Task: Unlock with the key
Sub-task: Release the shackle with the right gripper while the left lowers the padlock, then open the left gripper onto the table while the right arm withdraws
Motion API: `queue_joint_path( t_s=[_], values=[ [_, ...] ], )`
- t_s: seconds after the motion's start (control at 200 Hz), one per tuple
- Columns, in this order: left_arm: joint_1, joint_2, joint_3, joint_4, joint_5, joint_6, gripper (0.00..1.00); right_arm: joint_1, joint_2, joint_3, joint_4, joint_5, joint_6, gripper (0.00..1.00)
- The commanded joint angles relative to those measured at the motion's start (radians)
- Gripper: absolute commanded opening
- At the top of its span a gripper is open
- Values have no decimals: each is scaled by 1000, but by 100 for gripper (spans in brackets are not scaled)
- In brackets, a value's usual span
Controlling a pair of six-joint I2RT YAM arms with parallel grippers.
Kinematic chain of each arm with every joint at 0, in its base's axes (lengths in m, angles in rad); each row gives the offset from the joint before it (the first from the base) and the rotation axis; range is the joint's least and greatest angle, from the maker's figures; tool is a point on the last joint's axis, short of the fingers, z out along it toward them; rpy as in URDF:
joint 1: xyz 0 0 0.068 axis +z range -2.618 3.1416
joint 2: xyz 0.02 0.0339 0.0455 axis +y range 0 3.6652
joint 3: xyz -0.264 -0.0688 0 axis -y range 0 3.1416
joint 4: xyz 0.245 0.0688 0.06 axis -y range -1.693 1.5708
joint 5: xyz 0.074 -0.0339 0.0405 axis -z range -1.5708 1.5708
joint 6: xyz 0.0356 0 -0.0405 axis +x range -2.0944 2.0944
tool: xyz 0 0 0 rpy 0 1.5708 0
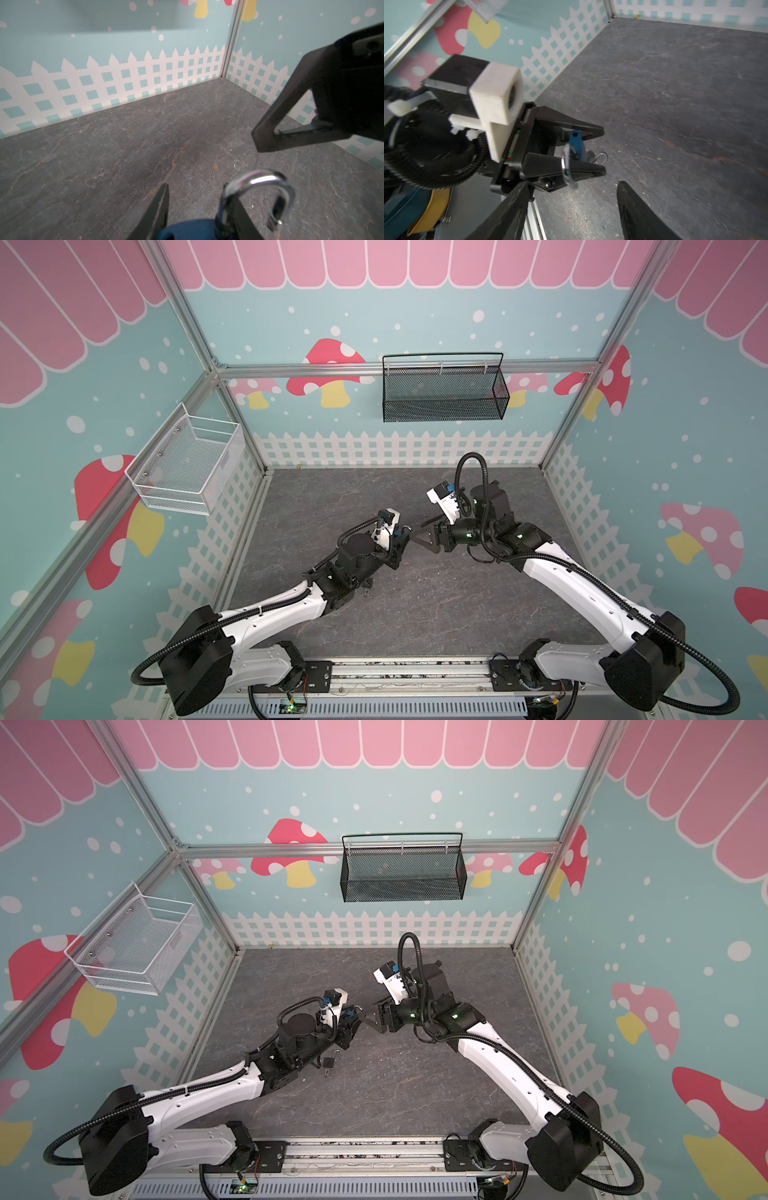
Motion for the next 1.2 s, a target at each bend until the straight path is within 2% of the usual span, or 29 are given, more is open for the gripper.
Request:
queue_joint_path(
  t_s=[0.0, 0.135, 0.24, 0.475, 0.62, 0.905, 1.195],
  values=[
    [6, 51, 95, -209, -42, -141, 0, -43, -31, -46, -54, 185, 22, 73],
    [3, 163, 197, -442, -58, -278, 0, -100, -38, -105, -44, 258, 52, 73],
    [2, 271, 286, -591, -73, -330, 0, -139, -44, -169, 12, 223, 74, 74],
    [6, 493, 460, -762, -44, -378, 0, -216, -50, -246, 49, 160, 89, 74],
    [22, 594, 536, -811, -6, -396, 0, -254, -62, -274, 55, 132, 87, 74],
    [53, 684, 576, -815, 78, -438, 0, -297, -70, -303, 65, 89, 80, 74],
    [57, 760, 611, -882, 48, -458, 2, -314, -68, -315, 76, 68, 77, 74]
  ],
)
